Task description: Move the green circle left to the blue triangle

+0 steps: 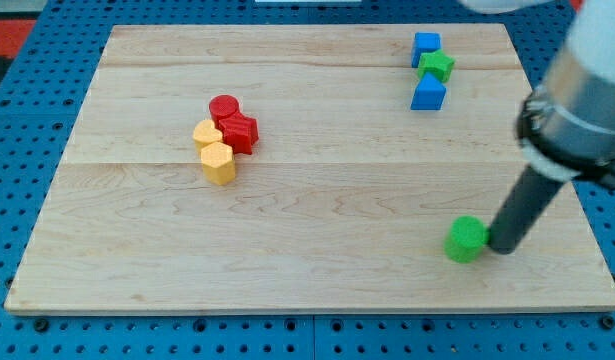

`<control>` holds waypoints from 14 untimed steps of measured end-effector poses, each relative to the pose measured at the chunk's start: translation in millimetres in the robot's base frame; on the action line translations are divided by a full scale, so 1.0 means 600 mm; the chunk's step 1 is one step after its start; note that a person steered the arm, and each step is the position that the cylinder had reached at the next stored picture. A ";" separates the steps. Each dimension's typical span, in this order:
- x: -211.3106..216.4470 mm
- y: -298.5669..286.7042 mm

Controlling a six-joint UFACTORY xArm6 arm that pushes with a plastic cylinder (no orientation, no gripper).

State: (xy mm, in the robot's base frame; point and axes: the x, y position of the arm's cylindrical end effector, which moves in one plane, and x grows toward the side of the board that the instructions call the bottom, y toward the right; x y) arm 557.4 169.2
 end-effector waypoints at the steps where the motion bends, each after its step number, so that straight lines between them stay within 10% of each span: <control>1: -0.023 -0.103; 4: 0.012 -0.212; 14: -0.331 -0.087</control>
State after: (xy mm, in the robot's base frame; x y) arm 358.8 117.2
